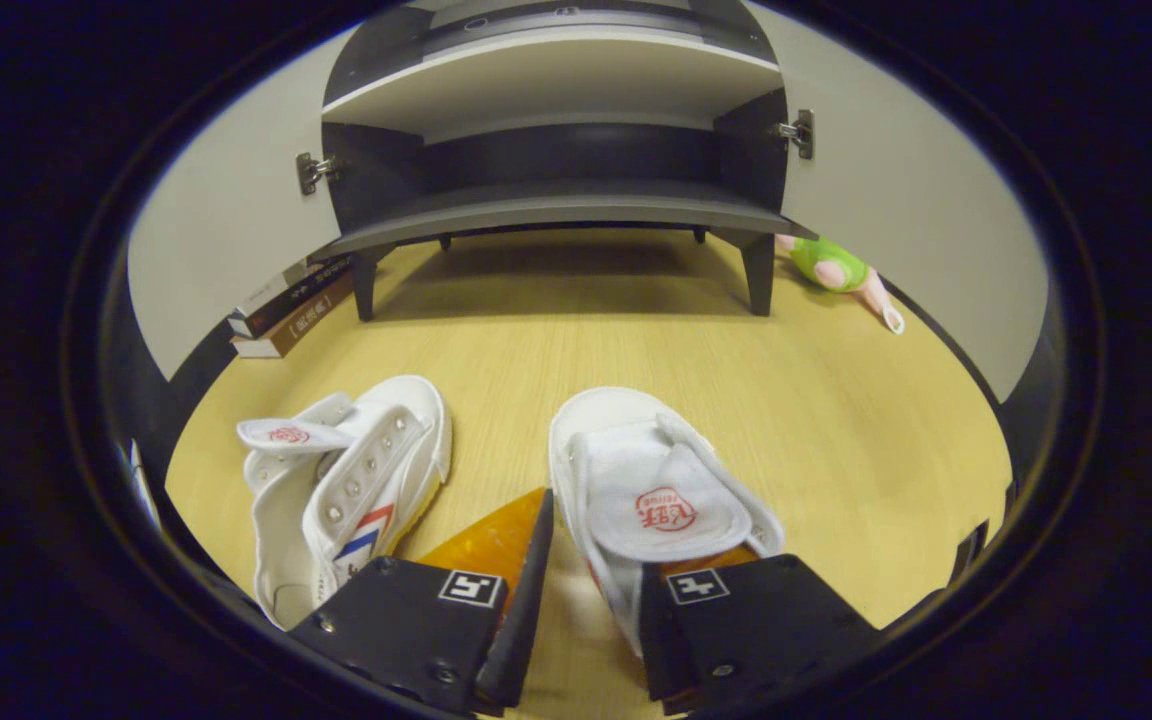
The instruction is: Grab one shoe with the right hand and put it into the shoe cabinet, grab the other shoe with the left hand and put it into the shoe cabinet; then close the right door with the right hand and the left door with the left hand.
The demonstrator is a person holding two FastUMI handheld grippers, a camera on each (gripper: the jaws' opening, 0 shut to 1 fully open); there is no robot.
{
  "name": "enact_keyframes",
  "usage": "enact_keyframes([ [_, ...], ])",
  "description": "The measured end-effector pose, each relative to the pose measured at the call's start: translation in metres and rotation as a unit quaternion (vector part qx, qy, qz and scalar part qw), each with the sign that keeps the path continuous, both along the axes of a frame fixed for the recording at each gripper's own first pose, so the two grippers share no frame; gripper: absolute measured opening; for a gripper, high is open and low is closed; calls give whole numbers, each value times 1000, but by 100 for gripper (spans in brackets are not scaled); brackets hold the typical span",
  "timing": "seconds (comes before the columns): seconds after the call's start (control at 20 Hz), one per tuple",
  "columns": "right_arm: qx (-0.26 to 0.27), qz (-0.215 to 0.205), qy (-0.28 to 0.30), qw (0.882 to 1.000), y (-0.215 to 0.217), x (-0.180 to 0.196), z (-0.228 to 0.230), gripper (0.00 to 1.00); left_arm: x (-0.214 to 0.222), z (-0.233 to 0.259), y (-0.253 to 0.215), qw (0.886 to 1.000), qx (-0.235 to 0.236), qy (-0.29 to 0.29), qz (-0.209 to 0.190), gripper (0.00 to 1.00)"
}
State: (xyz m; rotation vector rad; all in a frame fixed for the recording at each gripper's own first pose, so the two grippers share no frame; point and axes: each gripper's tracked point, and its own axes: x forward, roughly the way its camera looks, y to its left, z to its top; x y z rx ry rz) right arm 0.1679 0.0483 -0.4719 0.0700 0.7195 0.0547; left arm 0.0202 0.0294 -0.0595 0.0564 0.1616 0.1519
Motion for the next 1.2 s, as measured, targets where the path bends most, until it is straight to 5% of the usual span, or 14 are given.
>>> enact_keyframes([
  [0.15, 6, 25, 12, 1000, 3, -2, 1, 14, 4, -1, -5, 1000, -3, 2, -1, 96],
  [0.25, 9, 42, 25, 999, 5, -5, 2, 10, 9, 0, -9, 1000, -9, -1, -2, 96],
  [0.6, 22, 55, 12, 998, -2, -10, 73, 10, 21, 2, -20, 1000, -24, -7, -11, 96],
  [1.2, 19, 78, -134, 988, 10, 55, 304, 9, 17, -15, -29, 999, -20, -1, -30, 96],
])
